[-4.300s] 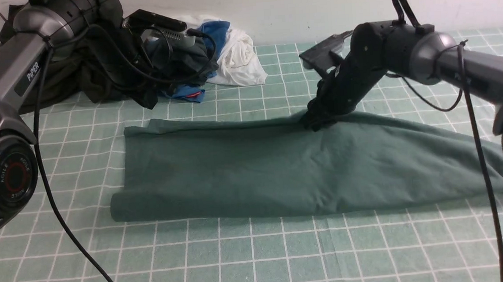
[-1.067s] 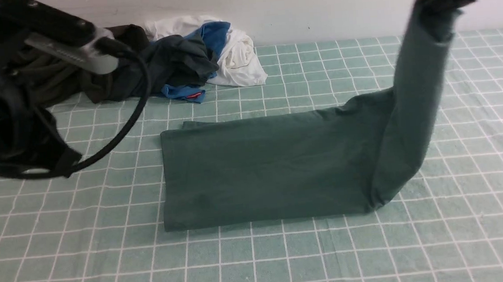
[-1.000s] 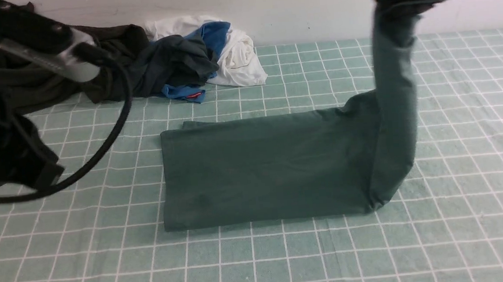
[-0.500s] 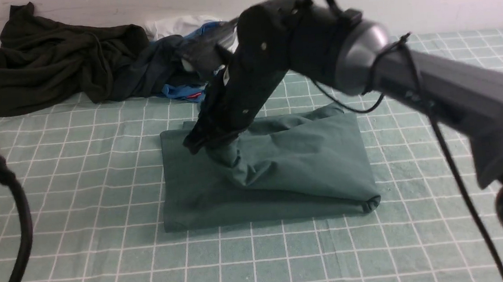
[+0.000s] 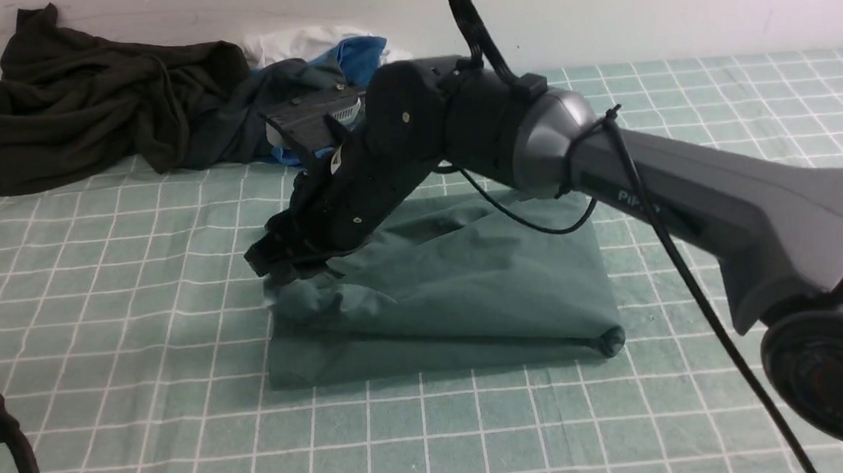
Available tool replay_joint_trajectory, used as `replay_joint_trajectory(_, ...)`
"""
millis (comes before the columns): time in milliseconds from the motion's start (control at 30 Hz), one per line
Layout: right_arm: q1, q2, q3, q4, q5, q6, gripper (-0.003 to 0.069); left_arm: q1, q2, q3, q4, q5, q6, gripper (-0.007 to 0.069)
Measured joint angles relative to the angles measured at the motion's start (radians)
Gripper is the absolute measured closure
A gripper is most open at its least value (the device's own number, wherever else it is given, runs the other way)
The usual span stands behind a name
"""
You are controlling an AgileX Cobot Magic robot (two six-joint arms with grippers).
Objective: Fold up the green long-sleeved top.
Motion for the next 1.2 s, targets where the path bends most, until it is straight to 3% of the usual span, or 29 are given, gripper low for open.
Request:
replay_joint_trajectory(100,-0.002,-0.02,-0.033,-0.086,0.119,0.014,0.0244,0.0,-0.016,0.007,0.0,0.001,0.0,0.0627)
replay_joint_trajectory(133,-0.003,-0.028,-0.042,-0.165,0.183,0.045,0.0217,0.0,-0.036,0.013,0.0,0.001,-0.001,0.0627)
replay_joint_trajectory(267,-0.003,0.003,-0.043,-0.292,0.226,0.102,0.0201,0.0,-0.12,0.071,0.001,-0.021,-0.028,0.0627)
replay_joint_trajectory(533,0.042,0.111,-0.041,-0.248,0.184,0.126,0.0199,0.0,-0.329,0.277,0.001,-0.135,-0.114,0.0627)
replay_joint_trajectory(733,0.07,0.102,-0.085,-0.24,0.218,0.093,0.0197,0.0,-0.415,0.314,0.001,-0.136,-0.128,0.0627)
replay_joint_trajectory(967,0.071,-0.097,-0.114,-0.254,0.234,0.025,0.0213,0.0,-0.464,0.316,0.001,-0.158,-0.129,0.0627)
replay_joint_trajectory(1200,0.071,-0.393,0.078,-0.257,0.237,-0.017,0.0288,0.0,-0.464,0.319,0.0,-0.159,-0.129,0.0627)
